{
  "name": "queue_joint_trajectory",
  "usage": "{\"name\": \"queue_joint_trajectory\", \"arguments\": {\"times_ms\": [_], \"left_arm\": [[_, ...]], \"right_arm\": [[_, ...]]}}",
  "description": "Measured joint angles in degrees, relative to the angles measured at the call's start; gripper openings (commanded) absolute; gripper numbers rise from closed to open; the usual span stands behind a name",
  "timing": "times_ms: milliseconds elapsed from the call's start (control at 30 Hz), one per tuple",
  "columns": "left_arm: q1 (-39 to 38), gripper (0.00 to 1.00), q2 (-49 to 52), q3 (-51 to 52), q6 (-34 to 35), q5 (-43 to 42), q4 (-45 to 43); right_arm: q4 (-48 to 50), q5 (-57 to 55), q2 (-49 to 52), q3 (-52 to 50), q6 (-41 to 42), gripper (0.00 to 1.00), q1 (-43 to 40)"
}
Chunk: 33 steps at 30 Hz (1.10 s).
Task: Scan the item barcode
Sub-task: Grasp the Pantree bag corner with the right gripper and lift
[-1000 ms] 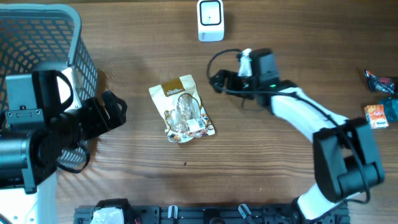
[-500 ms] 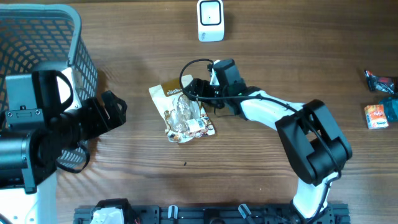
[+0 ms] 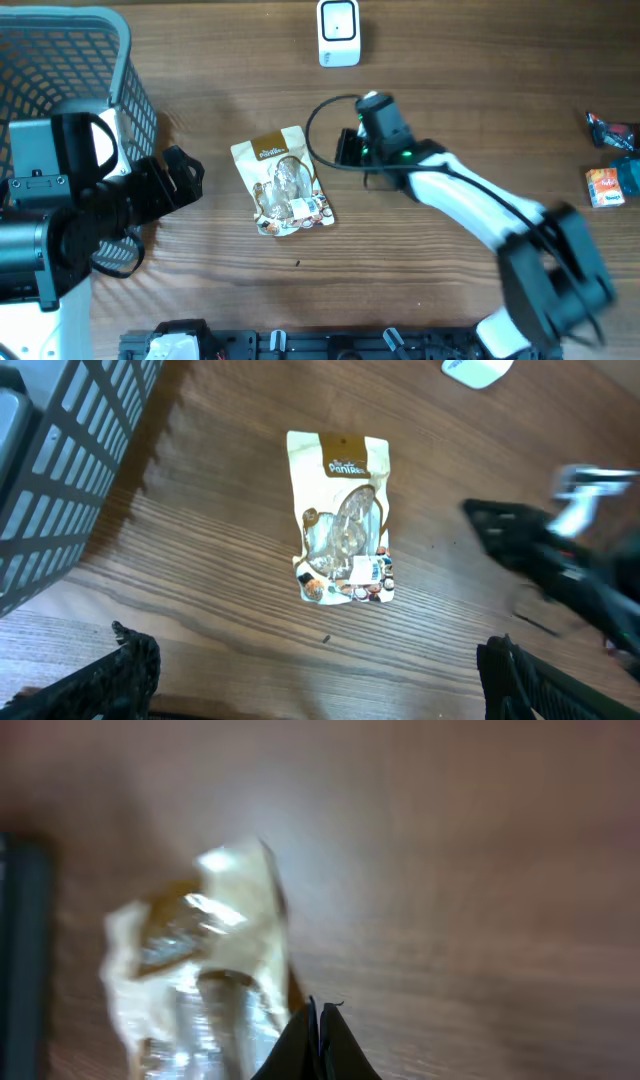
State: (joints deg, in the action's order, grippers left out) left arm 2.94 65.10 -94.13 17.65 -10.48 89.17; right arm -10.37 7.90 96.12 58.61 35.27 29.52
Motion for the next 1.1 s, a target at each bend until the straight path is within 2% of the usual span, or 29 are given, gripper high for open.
{"name": "queue_joint_trajectory", "arguments": {"times_ms": [33, 67, 167, 267, 500, 633, 833, 933, 1000, 1100], "left_arm": [[0.0, 1.0, 0.0, 0.0, 0.0, 0.0, 0.0], [0.0, 1.0, 0.0, 0.0, 0.0, 0.0, 0.0], [0.0, 1.0, 0.0, 0.0, 0.0, 0.0, 0.0], [0.0, 1.0, 0.0, 0.0, 0.0, 0.0, 0.0], [0.0, 1.0, 0.0, 0.0, 0.0, 0.0, 0.0], [0.0, 1.0, 0.0, 0.0, 0.0, 0.0, 0.0], [0.0, 1.0, 0.0, 0.0, 0.0, 0.0, 0.0], [0.0, 1.0, 0.0, 0.0, 0.0, 0.0, 0.0], [0.0, 1.0, 0.0, 0.0, 0.0, 0.0, 0.0], [0.0, 1.0, 0.0, 0.0, 0.0, 0.0, 0.0]], "right_arm": [[-0.2, -0.7, -2.9, 0.0, -2.1, 0.41, 0.2], [-0.2, -1.0, -4.5, 0.0, -3.4, 0.48, 0.4], [-0.1, -1.6, -7.0, 0.0, -7.5, 0.47, 2.4], [2.6, -0.9, -4.2, 0.0, -7.1, 0.33, 6.0], [15.9, 3.3, 10.2, 0.0, -1.0, 0.36, 15.3], [16.2, 3.8, 13.3, 0.0, -0.3, 0.37, 17.7], [8.8, -4.3, 13.3, 1.0, 5.1, 0.37, 17.4], [4.9, -6.8, 12.0, 1.2, 8.0, 0.38, 14.7], [0.8, -8.4, 10.4, 1.2, 8.2, 0.41, 13.0], [-2.9, -13.2, 4.8, 0.7, 4.2, 0.56, 10.7]]}}
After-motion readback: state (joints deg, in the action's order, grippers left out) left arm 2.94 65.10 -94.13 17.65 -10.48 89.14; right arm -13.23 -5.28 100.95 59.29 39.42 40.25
